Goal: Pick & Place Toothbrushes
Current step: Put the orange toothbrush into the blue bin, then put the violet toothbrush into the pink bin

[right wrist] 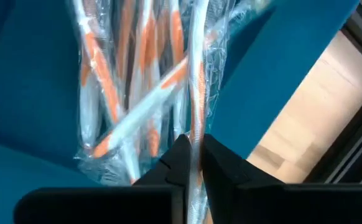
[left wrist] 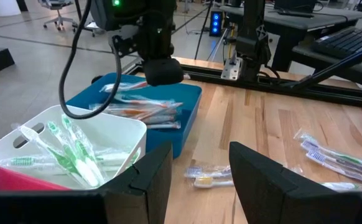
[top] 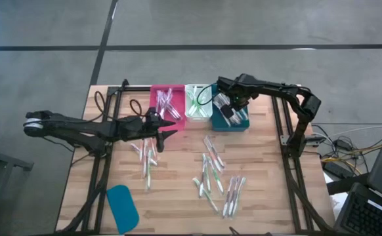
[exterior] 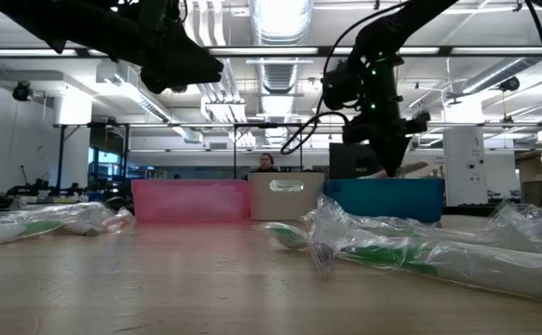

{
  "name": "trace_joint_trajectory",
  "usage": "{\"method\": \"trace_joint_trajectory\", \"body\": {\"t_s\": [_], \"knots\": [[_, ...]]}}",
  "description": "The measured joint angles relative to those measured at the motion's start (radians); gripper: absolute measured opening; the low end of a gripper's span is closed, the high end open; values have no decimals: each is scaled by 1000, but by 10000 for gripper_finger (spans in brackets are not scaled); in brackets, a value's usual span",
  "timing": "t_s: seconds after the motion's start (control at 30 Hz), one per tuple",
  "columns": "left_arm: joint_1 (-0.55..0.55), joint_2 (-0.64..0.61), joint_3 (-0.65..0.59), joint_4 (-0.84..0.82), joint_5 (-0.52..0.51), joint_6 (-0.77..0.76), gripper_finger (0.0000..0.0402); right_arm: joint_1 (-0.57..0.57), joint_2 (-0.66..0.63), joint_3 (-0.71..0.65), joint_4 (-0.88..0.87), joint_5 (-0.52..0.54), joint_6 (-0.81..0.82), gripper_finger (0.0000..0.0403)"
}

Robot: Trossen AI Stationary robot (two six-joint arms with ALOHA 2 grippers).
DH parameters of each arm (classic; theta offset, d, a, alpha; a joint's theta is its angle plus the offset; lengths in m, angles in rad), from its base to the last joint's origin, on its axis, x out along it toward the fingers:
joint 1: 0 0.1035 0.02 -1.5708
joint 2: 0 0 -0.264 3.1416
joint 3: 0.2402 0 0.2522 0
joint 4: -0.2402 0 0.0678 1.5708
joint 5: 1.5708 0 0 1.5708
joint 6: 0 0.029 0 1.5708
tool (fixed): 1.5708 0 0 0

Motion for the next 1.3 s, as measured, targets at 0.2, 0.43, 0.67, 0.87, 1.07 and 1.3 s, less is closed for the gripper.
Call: {"method": "trace_joint_trajectory", "body": {"t_s": [0.2, 0.43, 0.67, 0.87, 1.07, 1.3], "knots": [[0, 0, 0, 0, 0, 0, 163, 2, 0, 0, 12, -78, 7, 78], [0, 0, 0, 0, 0, 0, 163, 1, -2, 4, 8, -85, -17, 143], [0, 0, 0, 0, 0, 0, 163, 27, -49, 66, 1, -74, -104, 189], [-5, -3, 0, -1, 0, 56, 163, 126, -170, 41, 125, 31, -160, 191], [-45, -2, 2, -2, 1, 218, 163, 265, -310, -64, 302, 58, -189, 166], [-96, 2, 0, -33, 3, 315, 163, 434, -467, -223, 447, 60, -216, 136]]}}
